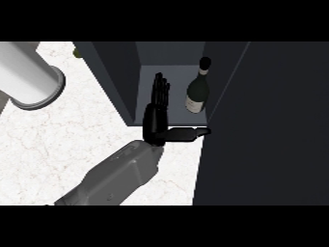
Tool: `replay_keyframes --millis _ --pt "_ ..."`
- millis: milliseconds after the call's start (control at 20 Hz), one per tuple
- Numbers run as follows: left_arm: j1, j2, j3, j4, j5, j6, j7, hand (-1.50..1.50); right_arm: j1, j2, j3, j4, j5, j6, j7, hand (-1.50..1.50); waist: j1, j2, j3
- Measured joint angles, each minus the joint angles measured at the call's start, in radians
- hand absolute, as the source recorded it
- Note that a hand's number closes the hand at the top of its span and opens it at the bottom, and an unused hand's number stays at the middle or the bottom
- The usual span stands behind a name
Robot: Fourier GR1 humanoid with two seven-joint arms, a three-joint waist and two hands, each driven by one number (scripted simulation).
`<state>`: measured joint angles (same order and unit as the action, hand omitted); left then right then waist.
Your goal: Pick up the wine, place it into the cabinet and close the cabinet
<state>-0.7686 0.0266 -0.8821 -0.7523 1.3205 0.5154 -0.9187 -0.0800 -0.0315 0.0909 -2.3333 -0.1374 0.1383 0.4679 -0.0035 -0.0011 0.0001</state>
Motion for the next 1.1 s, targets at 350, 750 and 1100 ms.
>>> replay_keyframes --millis 350,750,1100 --pt "0.114 0.108 -0.014 -0.244 -0.119 0.008 0.070 -1.50 0.002 -0.002 -0.001 -0.031 0.006 -0.012 0.021 -1.50 0.009 -0.003 0.000" --pt "0.278 0.283 -0.038 -0.574 -0.238 0.026 0.151 -1.50 0.030 -0.016 -0.005 -0.025 0.004 0.011 -0.007 1.50 0.011 -0.003 0.000" --pt "0.414 0.467 -0.037 -0.824 -0.286 -0.040 0.192 1.50 0.052 -0.090 0.014 -0.063 -0.063 0.127 0.005 1.50 0.013 -0.003 0.000"
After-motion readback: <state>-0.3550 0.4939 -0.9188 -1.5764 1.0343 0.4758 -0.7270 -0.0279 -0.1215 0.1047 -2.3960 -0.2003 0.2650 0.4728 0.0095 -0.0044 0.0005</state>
